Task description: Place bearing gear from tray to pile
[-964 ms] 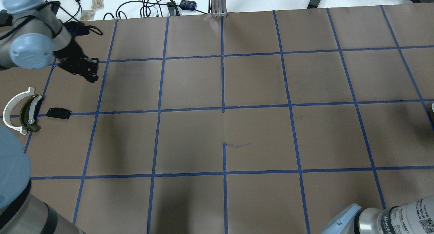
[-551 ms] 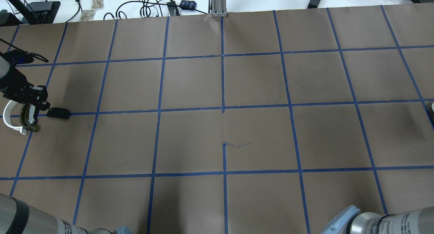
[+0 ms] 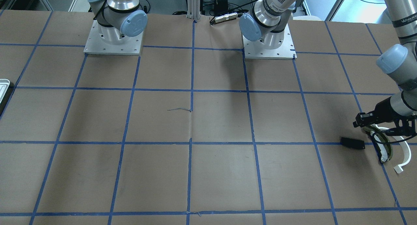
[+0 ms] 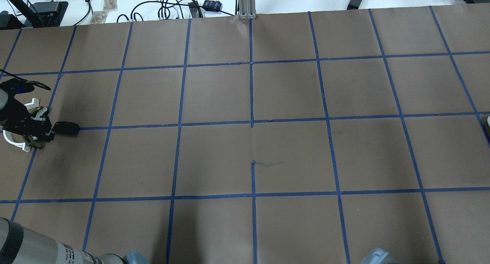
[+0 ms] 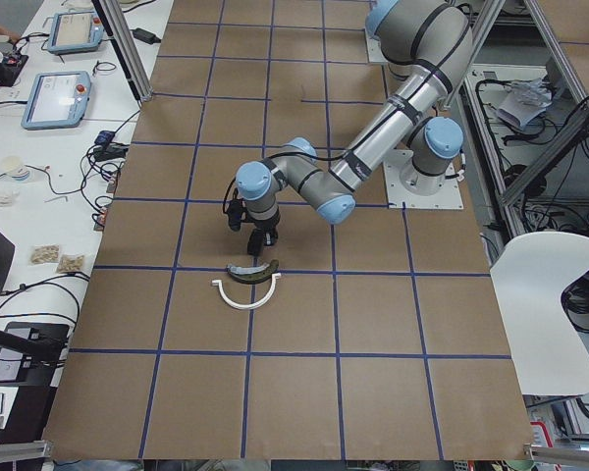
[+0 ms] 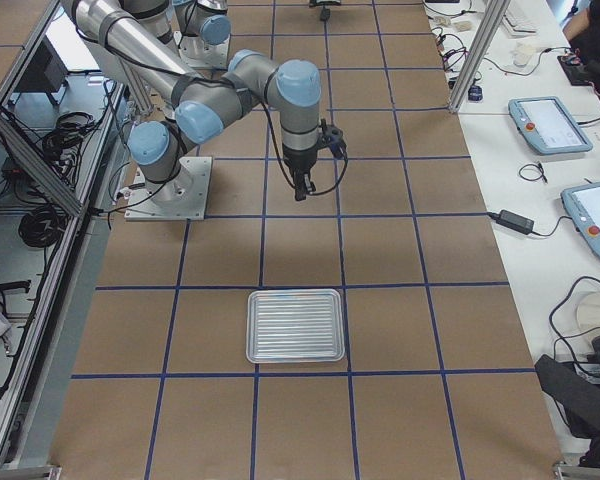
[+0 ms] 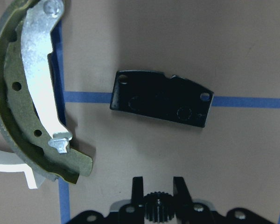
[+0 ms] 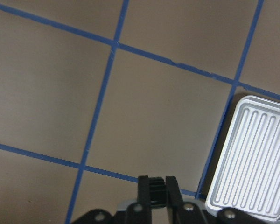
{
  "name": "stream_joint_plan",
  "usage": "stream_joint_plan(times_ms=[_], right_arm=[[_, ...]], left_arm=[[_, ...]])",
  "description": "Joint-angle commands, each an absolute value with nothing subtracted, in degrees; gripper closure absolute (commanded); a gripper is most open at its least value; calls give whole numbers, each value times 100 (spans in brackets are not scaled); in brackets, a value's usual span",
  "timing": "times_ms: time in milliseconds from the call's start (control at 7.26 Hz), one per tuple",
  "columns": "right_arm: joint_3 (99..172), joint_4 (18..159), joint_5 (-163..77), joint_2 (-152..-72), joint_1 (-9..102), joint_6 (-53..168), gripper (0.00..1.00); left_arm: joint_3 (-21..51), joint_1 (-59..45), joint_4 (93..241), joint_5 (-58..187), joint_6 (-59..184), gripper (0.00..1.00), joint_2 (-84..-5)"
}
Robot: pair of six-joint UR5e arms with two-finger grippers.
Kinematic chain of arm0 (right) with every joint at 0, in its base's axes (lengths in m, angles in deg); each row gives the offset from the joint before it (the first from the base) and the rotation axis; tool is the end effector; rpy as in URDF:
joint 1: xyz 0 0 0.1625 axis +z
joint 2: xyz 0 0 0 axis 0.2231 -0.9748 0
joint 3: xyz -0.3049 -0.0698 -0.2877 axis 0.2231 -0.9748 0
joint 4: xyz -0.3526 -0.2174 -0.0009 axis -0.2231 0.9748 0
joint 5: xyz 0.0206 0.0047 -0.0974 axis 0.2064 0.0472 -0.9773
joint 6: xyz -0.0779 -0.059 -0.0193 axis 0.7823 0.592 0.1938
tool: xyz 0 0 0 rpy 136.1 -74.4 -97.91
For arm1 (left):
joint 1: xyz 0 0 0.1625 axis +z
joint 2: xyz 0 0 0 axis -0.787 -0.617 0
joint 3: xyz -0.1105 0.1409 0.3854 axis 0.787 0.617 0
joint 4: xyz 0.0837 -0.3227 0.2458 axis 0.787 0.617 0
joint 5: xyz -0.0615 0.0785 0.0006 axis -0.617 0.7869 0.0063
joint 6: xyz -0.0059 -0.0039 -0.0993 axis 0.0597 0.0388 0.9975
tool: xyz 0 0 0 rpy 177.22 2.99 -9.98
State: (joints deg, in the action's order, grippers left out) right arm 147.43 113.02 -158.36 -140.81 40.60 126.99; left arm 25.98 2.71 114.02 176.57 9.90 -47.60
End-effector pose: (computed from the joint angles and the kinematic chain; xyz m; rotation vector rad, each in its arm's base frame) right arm -0.1549 -0.4272 0.4450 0.4357 -3.0329 0.0399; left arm 0.2731 -0.5185 0.2186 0.0704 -3.0561 -0.1749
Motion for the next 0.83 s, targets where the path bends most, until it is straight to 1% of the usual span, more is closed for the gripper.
stream_joint_plan(times_ms=[0, 138, 275, 413, 551, 689], right_arm=[[14733, 10843, -15811, -14473, 5289, 10903, 95], [14733, 10798, -15802, -14518, 5834, 10095, 95], [14733, 10806, -15811, -14509, 6422, 9295, 95], [14759, 10893, -15776, -14440, 7063, 8338, 95], [14733, 11094, -15767, -14195, 7618, 7502, 95], [14733, 11436, -15758, -13984, 8163, 6667, 95]], left_arm=[[2769, 277, 11219, 17637, 830, 100, -4794], [2804, 277, 11095, 17620, 698, 31, -4803], [2744, 251, 11103, 17568, 775, 20, -4734], [2674, 155, 11173, 17323, 933, 16, -4602], [2516, 128, 11487, 17304, 960, 16, -4479], [2193, -107, 12073, 17260, 1117, 16, -4295]])
